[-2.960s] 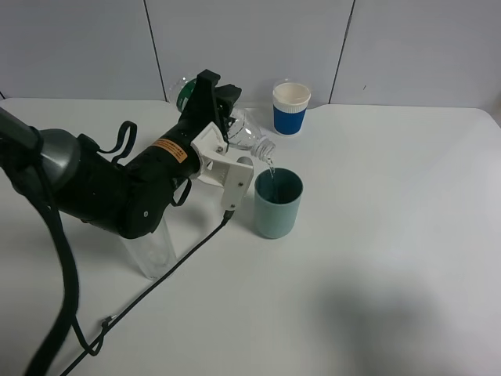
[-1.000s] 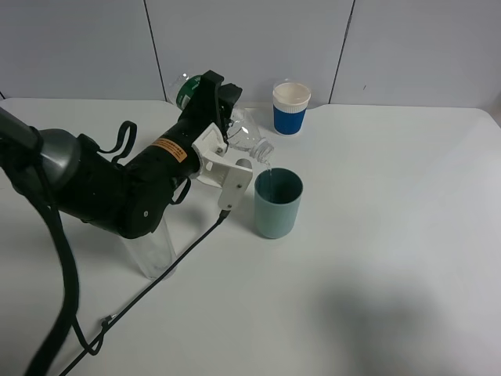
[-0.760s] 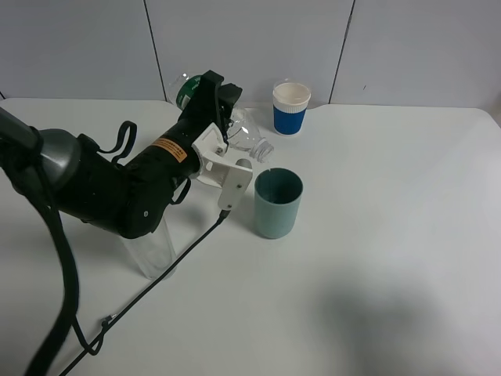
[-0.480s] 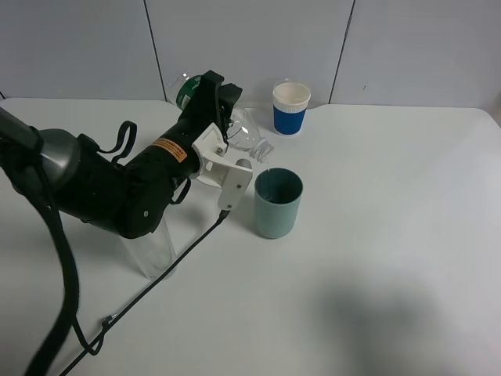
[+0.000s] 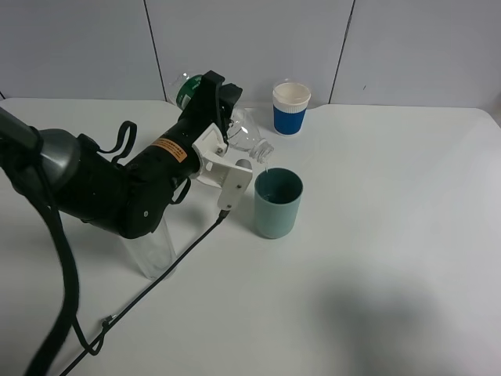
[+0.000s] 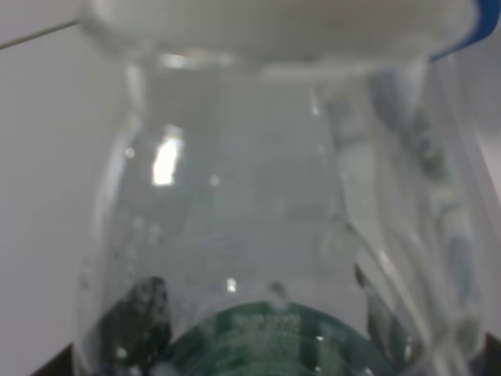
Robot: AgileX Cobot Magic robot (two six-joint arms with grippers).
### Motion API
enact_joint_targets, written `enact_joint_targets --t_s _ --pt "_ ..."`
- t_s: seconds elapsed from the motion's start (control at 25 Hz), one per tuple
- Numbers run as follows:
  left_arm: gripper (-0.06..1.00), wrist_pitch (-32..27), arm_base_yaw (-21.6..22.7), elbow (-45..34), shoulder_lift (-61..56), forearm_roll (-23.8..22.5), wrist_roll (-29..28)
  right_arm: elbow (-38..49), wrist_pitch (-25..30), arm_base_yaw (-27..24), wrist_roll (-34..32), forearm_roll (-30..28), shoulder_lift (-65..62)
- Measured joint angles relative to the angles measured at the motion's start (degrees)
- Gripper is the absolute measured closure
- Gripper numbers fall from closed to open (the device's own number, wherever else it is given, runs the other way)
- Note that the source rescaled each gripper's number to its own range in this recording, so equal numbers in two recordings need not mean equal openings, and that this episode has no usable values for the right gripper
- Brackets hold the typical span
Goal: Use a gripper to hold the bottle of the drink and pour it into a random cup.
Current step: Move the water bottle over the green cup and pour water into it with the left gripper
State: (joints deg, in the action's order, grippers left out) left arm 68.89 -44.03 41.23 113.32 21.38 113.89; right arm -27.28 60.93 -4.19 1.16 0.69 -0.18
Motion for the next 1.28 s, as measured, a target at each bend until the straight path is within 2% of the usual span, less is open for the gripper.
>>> enact_joint_targets --t_s 1.28 --pt "0.89 0.02 -0.7 0.05 0.0 0.06 0.78 0.0 0.0 0.0 0.0 0.0 0.0"
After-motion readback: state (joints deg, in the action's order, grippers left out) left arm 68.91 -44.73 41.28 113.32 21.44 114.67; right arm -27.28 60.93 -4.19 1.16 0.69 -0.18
